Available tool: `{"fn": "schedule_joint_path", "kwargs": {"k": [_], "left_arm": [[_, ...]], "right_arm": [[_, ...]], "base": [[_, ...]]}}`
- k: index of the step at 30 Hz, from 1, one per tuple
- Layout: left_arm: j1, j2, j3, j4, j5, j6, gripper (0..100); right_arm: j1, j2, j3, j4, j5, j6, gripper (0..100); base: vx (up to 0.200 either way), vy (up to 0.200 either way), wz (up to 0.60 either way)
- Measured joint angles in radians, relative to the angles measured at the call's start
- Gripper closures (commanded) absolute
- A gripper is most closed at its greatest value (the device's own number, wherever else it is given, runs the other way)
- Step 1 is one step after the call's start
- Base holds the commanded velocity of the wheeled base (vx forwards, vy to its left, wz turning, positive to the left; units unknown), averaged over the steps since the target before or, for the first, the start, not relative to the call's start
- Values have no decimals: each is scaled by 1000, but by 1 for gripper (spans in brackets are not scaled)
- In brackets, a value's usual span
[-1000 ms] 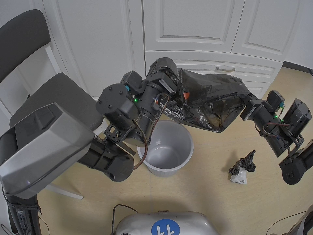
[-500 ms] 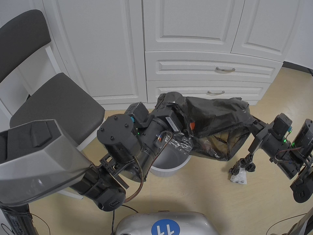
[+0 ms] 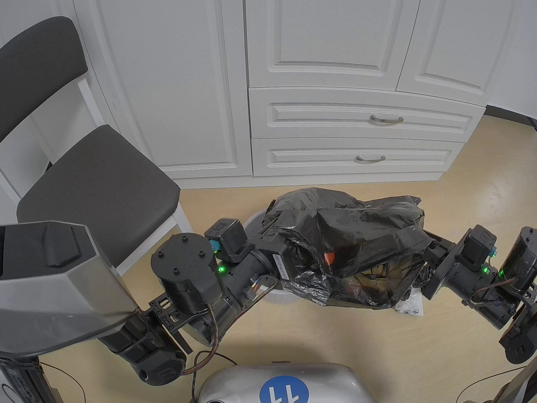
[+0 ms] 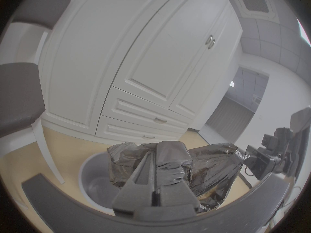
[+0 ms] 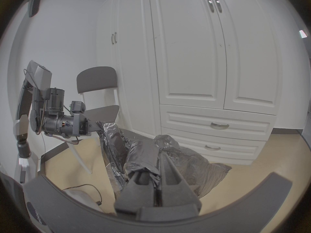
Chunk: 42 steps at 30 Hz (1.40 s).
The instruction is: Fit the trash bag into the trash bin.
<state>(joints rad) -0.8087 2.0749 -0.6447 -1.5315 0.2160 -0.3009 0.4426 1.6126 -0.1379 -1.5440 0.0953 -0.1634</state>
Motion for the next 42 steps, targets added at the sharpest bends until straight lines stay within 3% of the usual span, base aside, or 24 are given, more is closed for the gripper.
{"fn": "schedule_joint_path", "kwargs": {"k": [7, 12, 21, 28, 35, 39, 42], "left_arm": [[45, 39, 39, 1, -52, 34, 100], [119, 86, 44, 1, -130, 58, 100], [227, 164, 69, 3, -261, 186, 100], [285, 189, 80, 5, -429, 288, 100], [313, 190, 94, 0, -470, 302, 100], [314, 188, 104, 0, -475, 303, 100], [309, 185, 114, -1, -473, 304, 100]], "right_arm": [[31, 6, 3, 53, -9, -8, 100], [32, 20, -5, 56, -45, -14, 100], [31, 62, -37, 84, -97, -21, 100], [51, 79, -53, 128, -112, -21, 100], [109, 100, -85, 136, -142, -17, 100], [150, 132, -131, 138, -193, -11, 100], [179, 174, -166, 137, -219, 32, 100]], "base": [[0, 0, 0], [0, 0, 0], [0, 0, 0], [0, 0, 0], [0, 0, 0], [0, 0, 0], [0, 0, 0]]}}
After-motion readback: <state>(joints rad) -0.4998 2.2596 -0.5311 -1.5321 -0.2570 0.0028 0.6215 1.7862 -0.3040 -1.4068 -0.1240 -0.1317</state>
